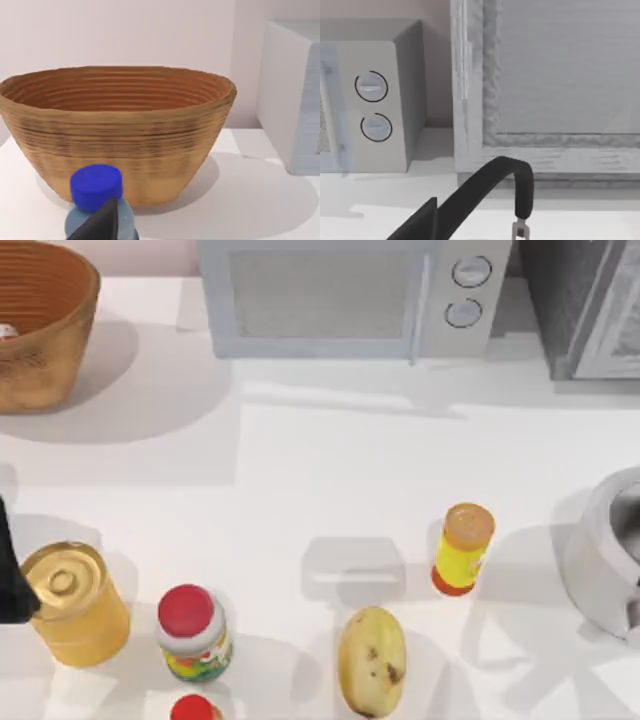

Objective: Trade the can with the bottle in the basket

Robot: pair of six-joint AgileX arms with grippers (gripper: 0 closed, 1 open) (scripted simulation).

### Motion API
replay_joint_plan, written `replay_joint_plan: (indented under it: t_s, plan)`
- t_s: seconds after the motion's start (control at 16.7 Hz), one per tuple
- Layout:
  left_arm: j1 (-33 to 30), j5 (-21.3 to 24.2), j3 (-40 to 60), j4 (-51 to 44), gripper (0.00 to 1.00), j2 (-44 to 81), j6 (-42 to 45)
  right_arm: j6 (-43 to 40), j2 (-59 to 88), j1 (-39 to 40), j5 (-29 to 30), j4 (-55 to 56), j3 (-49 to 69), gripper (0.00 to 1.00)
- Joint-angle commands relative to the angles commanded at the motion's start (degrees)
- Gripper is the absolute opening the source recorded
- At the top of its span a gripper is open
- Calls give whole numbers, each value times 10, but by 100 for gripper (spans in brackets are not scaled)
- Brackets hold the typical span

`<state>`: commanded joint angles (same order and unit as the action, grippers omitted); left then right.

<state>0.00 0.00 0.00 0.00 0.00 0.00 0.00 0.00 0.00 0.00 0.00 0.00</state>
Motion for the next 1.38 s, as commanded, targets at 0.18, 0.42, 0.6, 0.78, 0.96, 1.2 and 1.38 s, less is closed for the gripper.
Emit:
replay_joint_plan:
  t_s: [0.18, 0.42, 0.6, 0.78, 0.96, 1.2, 1.38]
  plan:
    - [1, -1, 5, -2, 100, 5, 0, 0, 0, 0, 0, 0, 0, 100]
    - [14, -6, 75, -38, 100, 83, 6, 0, 0, 0, 0, 0, 0, 100]
    - [26, -6, 176, -87, 100, 193, 15, 0, 0, 0, 0, 0, 0, 100]
    - [36, -1, 308, -151, 100, 336, 27, 0, 0, 0, 0, 0, 0, 100]
    - [45, 8, 462, -225, 100, 500, 40, 0, 0, 0, 0, 0, 0, 100]
    - [58, 22, 685, -332, 100, 737, 59, 0, 0, 0, 0, 0, 0, 100]
    - [67, 33, 853, -413, 100, 915, 71, 0, 0, 0, 0, 0, 0, 100]
